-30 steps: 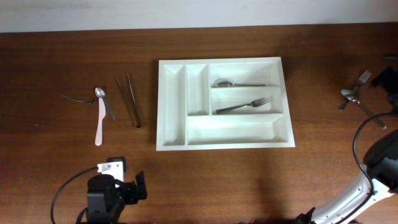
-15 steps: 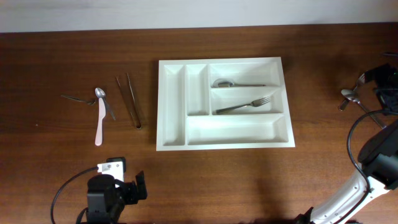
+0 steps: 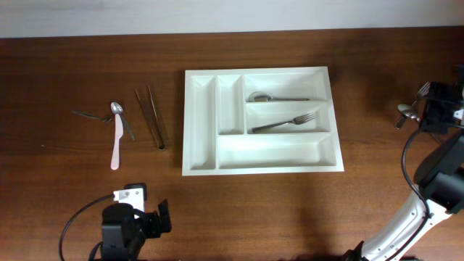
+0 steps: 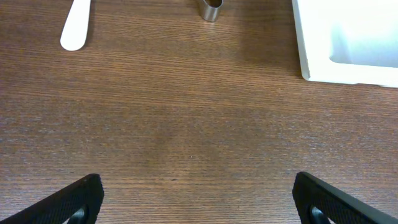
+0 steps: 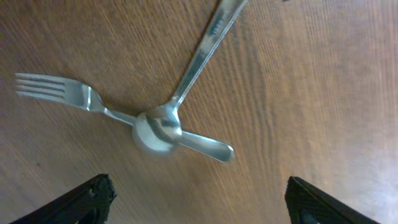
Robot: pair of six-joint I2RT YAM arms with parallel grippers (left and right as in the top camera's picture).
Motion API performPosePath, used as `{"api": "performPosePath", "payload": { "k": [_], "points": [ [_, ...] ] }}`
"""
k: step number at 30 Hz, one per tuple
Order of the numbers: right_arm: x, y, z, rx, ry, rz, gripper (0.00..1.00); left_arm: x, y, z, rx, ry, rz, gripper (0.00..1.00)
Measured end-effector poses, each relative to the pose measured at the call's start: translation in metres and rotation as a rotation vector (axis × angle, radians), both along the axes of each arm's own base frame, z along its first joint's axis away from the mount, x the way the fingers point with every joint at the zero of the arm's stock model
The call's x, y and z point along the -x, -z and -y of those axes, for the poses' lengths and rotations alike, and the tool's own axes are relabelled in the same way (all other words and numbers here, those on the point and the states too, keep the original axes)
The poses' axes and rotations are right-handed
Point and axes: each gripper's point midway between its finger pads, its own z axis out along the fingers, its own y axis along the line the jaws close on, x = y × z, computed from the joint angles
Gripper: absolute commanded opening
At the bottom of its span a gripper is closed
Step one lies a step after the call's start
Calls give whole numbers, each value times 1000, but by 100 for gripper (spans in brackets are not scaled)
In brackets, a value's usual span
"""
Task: Pack container
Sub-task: 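Position the right gripper over the remaining fork and spoon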
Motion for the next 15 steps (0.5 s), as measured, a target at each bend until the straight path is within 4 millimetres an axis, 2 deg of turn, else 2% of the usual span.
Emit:
{"api": "performPosePath", "payload": {
  "k": [5, 15],
  "points": [
    [-3, 13, 10, 30, 52, -12, 86, 0, 0, 0, 0, 0, 0, 99],
    [3, 42, 17, 42, 77, -79, 86, 0, 0, 0, 0, 0, 0, 99]
  ]
}}
